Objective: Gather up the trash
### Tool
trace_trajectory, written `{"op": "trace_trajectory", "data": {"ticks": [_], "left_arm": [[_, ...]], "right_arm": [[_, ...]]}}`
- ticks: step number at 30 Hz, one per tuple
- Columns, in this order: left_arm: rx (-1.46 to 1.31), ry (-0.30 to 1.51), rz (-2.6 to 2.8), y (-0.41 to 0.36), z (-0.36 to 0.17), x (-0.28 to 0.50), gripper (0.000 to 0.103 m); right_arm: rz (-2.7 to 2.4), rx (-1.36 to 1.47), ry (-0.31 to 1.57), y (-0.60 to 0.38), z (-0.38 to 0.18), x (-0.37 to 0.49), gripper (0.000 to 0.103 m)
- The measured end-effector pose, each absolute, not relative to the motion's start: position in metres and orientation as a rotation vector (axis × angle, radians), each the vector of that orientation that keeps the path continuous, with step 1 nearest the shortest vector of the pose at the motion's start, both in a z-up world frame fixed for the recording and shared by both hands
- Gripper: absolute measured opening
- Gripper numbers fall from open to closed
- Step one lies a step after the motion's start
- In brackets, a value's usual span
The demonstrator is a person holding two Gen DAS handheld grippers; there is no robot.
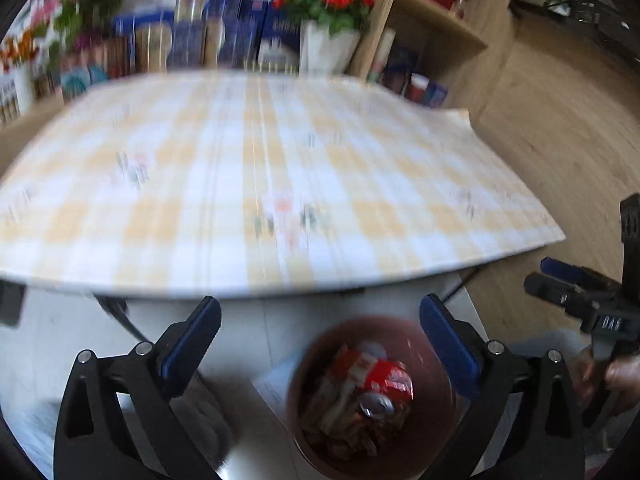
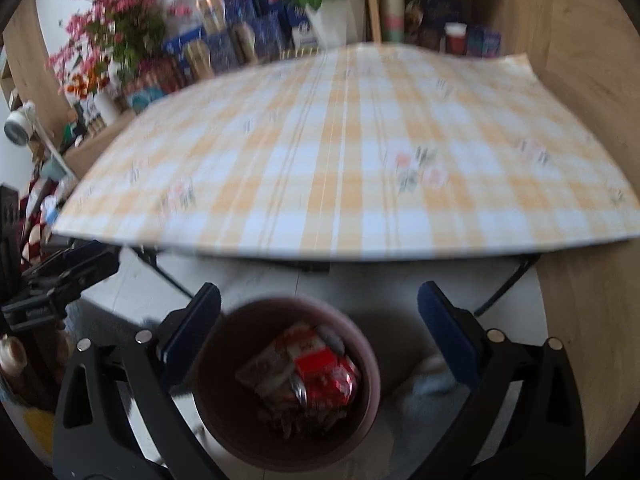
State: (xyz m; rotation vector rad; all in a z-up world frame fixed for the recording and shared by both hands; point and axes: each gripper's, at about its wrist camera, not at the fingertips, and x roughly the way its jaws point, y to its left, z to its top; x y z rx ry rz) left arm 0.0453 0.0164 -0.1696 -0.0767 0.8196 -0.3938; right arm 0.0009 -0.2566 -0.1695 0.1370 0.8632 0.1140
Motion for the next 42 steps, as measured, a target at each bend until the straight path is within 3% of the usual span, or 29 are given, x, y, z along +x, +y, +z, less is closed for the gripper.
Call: {"op": "trace_trajectory", "data": {"ticks": [9,19,29,42], "left_arm": [[-0.071,0.556,-0.320,0.030,-0.045,0.056,0.097],[-0.063,0.436,-0.208,0.040,0.050,0.052,0.097],[0.034,0.506,-0.016,0.027,0.070,0.048,0.097],[0.048,0.456,-0.059,0.028,0.074,0.031,0.097]], "right_arm": [[0.098,0.088,0.669,-0.258,-0.048,0.022,0.097],[0.129,0.117,0.568,-0.259,0.029,0.021,0.097],[0.124,0.073,0.518,-0.249,0.055,0.010,0.097],[0.141,0.061,0.510,-0.237,0.060,0.005,0.097]]}}
